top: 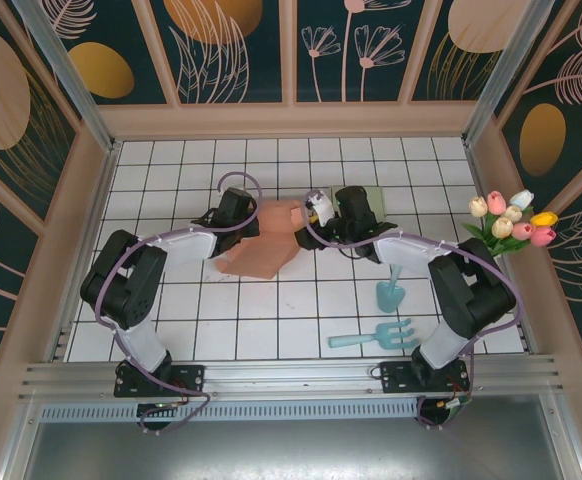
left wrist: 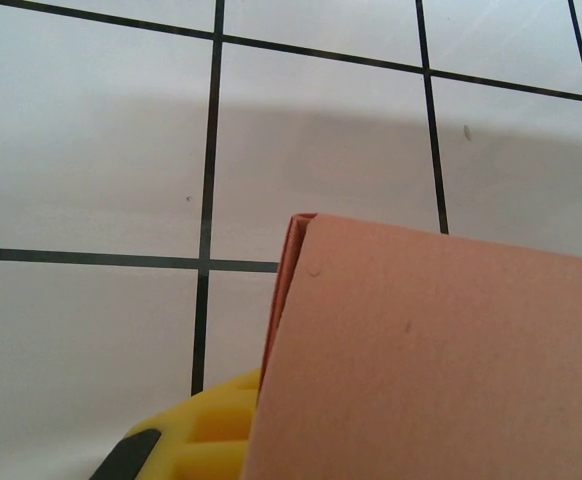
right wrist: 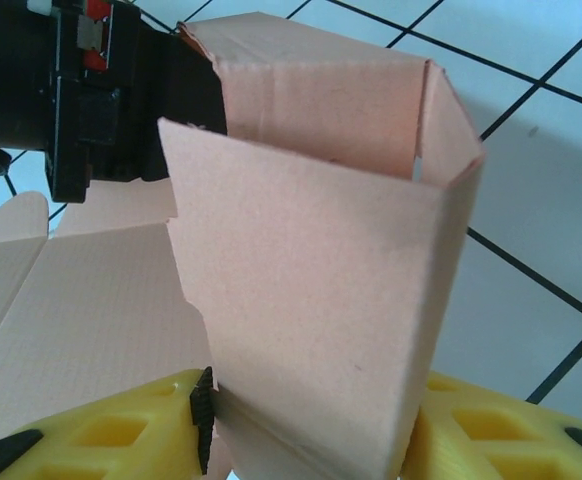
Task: Fold the paper box
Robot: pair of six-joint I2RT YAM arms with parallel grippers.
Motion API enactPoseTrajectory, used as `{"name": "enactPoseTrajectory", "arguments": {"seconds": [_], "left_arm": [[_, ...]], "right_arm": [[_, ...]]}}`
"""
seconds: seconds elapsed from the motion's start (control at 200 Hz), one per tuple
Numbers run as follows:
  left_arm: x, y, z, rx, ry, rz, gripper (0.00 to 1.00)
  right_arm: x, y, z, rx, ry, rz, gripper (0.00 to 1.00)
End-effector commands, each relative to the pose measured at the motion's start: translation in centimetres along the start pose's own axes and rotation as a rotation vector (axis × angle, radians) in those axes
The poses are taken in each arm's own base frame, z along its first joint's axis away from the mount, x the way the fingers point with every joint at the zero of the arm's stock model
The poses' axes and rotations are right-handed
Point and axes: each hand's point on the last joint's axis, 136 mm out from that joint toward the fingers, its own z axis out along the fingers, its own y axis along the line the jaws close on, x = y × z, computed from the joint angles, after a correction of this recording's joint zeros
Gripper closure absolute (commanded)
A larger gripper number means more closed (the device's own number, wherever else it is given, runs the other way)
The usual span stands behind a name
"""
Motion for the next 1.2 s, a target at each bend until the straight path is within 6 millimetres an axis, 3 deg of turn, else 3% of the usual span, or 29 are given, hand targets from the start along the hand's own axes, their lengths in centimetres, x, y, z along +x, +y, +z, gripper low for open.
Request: {"name": "enactPoseTrajectory", "arguments": {"seconds": [0.0, 0.12, 0.235, 0.255, 0.3, 0.385, 0.505, 0.796, 1.021, 1.196], "left_arm": [[0.8, 1.6, 0.5, -0.086, 0.009, -0.004, 1.0], [0.8, 1.8, 0.7, -0.115, 0.006, -0.005, 1.0], [1.1, 2.3, 0.8, -0.152, -0.001, -0.001, 1.0], [-0.1, 1.6, 0.7, -0.141, -0.024, -0.011, 1.0], [-0.2, 1.4, 0.7, -0.14, -0.03, -0.013, 1.0], [-0.3, 1.2, 0.7, -0.143, -0.037, -0.018, 1.0], [-0.3, 0.6, 0.8, -0.129, -0.043, -0.026, 1.0], [0.0, 0.0, 1.1, -0.124, -0.052, -0.051, 1.0], [0.2, 0.2, 1.4, -0.134, -0.051, -0.055, 1.0], [0.1, 0.4, 1.6, -0.151, -0.053, -0.042, 1.0]], "right_arm": [[-3.5, 3.5, -0.8, -0.097, -0.131, -0.078, 0.51], [-3.7, 4.2, -0.1, -0.076, -0.144, -0.095, 0.51], [-4.5, 2.6, 1.1, 0.141, -0.166, -0.095, 0.51], [-4.7, 2.4, 1.1, 0.176, -0.172, -0.099, 0.51], [-5.0, 2.3, 1.3, 0.218, -0.189, -0.104, 0.52], [-5.3, 3.0, 1.4, 0.207, -0.226, -0.099, 0.53], [-5.5, 2.6, 1.7, 0.252, -0.26, -0.071, 0.53], [-4.9, 4.5, 4.6, 0.297, -0.285, -0.121, 0.49], [-5.1, 3.4, 3.0, 0.374, -0.3, -0.112, 0.43], [-4.9, 4.8, 0.7, 0.224, -0.308, -0.133, 0.39]]}}
